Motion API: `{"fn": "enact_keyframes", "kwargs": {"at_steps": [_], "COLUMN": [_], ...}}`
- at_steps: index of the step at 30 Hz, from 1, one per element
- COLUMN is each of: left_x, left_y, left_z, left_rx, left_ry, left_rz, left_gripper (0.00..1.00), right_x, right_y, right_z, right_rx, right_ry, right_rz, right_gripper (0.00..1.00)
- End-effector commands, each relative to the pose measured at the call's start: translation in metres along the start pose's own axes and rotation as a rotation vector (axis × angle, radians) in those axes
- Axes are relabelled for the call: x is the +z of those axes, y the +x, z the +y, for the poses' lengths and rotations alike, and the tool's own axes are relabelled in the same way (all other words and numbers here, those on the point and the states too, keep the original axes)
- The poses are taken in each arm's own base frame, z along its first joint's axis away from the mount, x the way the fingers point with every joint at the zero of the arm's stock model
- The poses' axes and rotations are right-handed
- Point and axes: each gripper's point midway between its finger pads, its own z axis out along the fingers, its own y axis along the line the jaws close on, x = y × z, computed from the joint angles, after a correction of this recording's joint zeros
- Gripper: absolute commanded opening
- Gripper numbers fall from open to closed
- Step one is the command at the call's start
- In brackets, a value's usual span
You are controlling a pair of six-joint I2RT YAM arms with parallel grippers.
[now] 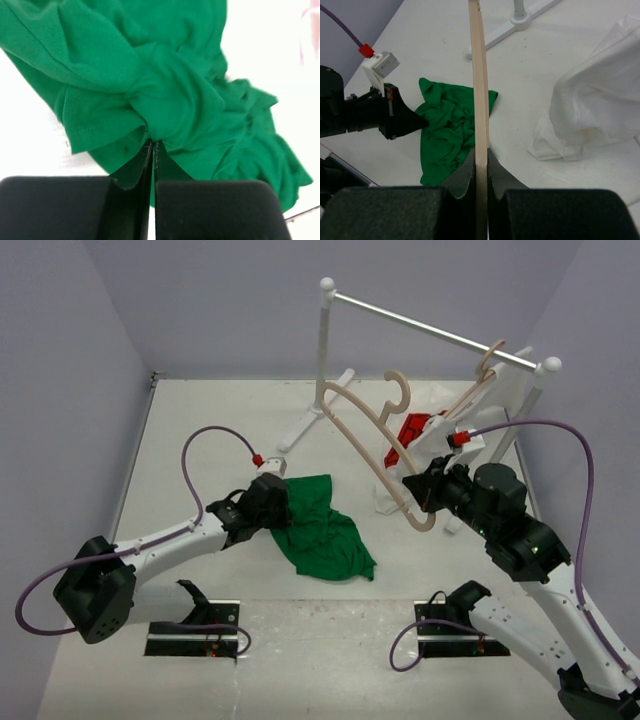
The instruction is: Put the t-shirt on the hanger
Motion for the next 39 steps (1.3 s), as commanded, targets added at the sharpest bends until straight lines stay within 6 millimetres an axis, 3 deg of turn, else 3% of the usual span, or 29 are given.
{"fn": "enact_keyframes", "kwargs": {"at_steps": [1, 4, 8, 14, 16, 17, 18, 19, 20, 22, 24, 26, 30, 33, 35, 36, 39], "left_x": [-0.021, -0.026, -0.015, 0.017, 0.043, 0.035, 0.059, 0.069, 0.079, 0.084, 0.079, 0.061, -0.003, -0.018, -0.013, -0.009, -0.002], "left_y": [-0.062, -0.080, -0.104, -0.164, -0.180, -0.196, -0.189, -0.194, -0.200, -0.203, -0.200, -0.198, -0.204, -0.163, -0.133, -0.109, -0.072], "left_z": [-0.024, -0.028, -0.044, -0.058, -0.051, -0.060, -0.062, -0.062, -0.070, -0.076, -0.059, -0.037, 0.006, 0.027, 0.029, 0.039, 0.055], "left_rx": [0.011, 0.050, 0.108, 0.178, 0.193, 0.181, 0.206, 0.207, 0.227, 0.245, 0.231, 0.171, -0.062, -0.145, -0.173, -0.200, -0.252], "left_ry": [0.036, 0.019, 0.008, -0.116, -0.168, -0.151, -0.143, -0.135, -0.121, -0.126, -0.193, -0.254, -0.287, -0.256, -0.196, -0.181, -0.139], "left_rz": [-0.185, -0.219, -0.242, -0.320, -0.296, -0.326, -0.262, -0.235, -0.201, -0.161, -0.170, -0.214, -0.357, -0.351, -0.306, -0.286, -0.261], "left_gripper": [0.00, 0.00, 0.00, 0.00, 0.00, 0.00, 0.00, 0.00, 0.22, 0.84, 0.93, 0.89, 0.82, 0.74, 0.73, 0.72, 0.70], "right_x": [0.000, 0.001, 0.003, 0.001, -0.002, -0.002, -0.003, -0.003, -0.004, -0.002, -0.002, -0.001, 0.001, 0.005, 0.007, 0.010, 0.014], "right_y": [-0.006, -0.004, -0.005, -0.011, -0.015, -0.015, -0.016, -0.016, -0.016, -0.012, -0.009, -0.007, -0.005, -0.004, -0.003, -0.002, 0.000], "right_z": [0.006, 0.004, 0.000, -0.020, -0.028, -0.028, -0.030, -0.030, -0.031, -0.030, -0.032, -0.034, -0.029, -0.023, -0.022, -0.021, -0.019], "right_rx": [-0.004, 0.001, 0.015, 0.060, 0.076, 0.082, 0.086, 0.092, 0.093, 0.094, 0.090, 0.089, 0.080, 0.068, 0.066, 0.061, 0.052], "right_ry": [-0.037, -0.023, -0.001, 0.123, 0.168, 0.168, 0.183, 0.184, 0.186, 0.181, 0.189, 0.194, 0.169, 0.135, 0.128, 0.123, 0.111], "right_rz": [-0.033, -0.031, -0.036, -0.080, -0.103, -0.103, -0.111, -0.113, -0.111, -0.096, -0.087, -0.084, -0.073, -0.060, -0.056, -0.050, -0.039], "right_gripper": [0.00, 0.00, 0.00, 0.00, 0.00, 0.00, 0.00, 0.00, 0.00, 0.00, 0.00, 0.00, 0.00, 0.00, 0.00, 0.00, 0.00]}}
